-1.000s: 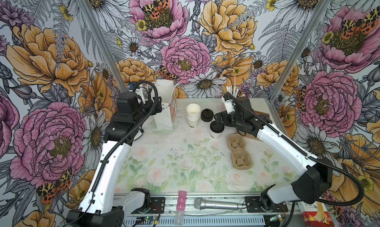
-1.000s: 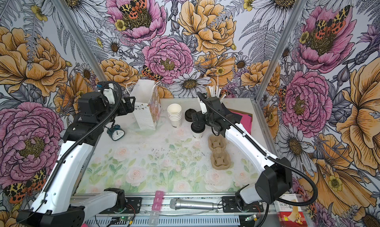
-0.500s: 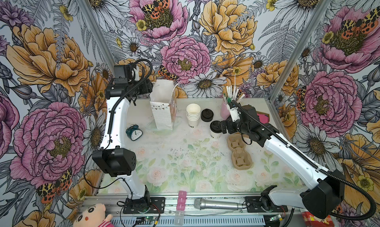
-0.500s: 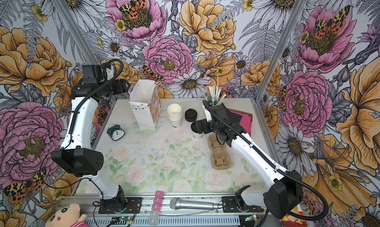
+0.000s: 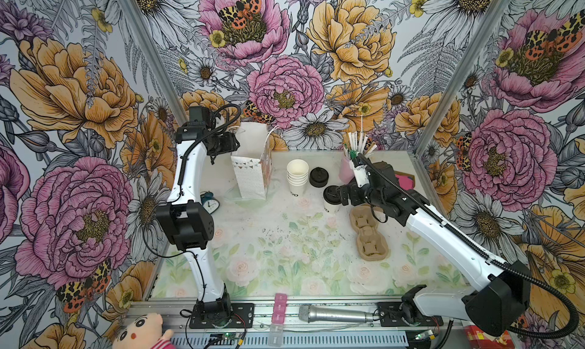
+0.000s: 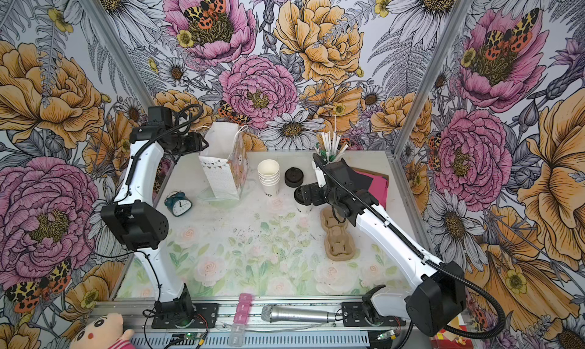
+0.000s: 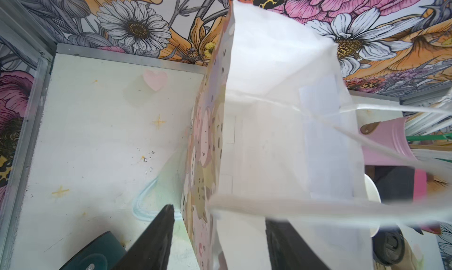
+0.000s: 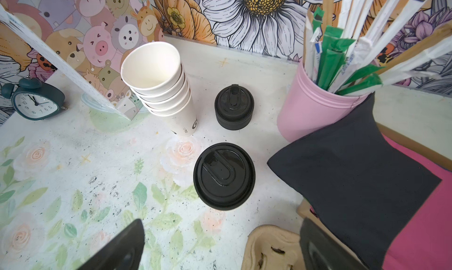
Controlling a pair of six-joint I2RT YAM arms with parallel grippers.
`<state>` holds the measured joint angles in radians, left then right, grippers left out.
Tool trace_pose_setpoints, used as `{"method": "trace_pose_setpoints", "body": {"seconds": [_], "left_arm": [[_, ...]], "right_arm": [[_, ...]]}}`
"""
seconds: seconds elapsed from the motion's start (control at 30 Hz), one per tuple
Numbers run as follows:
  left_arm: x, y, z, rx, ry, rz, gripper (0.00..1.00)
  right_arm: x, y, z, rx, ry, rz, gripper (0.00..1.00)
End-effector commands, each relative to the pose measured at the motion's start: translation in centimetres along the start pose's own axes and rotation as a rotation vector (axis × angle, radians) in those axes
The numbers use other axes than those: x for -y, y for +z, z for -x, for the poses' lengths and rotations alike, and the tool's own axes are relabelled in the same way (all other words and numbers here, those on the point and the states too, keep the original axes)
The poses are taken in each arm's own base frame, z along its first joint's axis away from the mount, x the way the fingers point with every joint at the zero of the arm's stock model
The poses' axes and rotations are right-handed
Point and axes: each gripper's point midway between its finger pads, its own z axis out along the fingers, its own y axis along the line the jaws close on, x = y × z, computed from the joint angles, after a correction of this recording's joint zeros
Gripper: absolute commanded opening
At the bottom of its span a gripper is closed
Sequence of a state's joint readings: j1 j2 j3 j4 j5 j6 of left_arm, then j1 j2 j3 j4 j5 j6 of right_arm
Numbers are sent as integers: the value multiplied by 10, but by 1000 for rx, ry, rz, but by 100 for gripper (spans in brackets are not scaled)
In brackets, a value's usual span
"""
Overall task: Pack a coffee takeout order
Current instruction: Pick up the takeout bag from the top-left of the table.
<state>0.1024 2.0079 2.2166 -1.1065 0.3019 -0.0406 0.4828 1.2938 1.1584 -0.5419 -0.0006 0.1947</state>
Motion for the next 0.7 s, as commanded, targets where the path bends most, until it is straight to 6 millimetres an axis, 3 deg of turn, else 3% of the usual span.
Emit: {"method": "trace_pose_setpoints", "body": {"seconds": [0.0,0.4,0.5,0.67], "left_arm": [[-5,-2,12,31,12,35,57],[-3,29,11,-10,-39,-6,27],[-1,26,9,-11,-47,-3,13],[7,10,2,-6,-60,6,1]], "right_arm": [[0,0,-4,-3,26,8,99],[10,0,-20,-29,86,-41,99],[18,-2,-28,-51,103,-87,99],[27,-8,-45,-99,155,-137,98]]}}
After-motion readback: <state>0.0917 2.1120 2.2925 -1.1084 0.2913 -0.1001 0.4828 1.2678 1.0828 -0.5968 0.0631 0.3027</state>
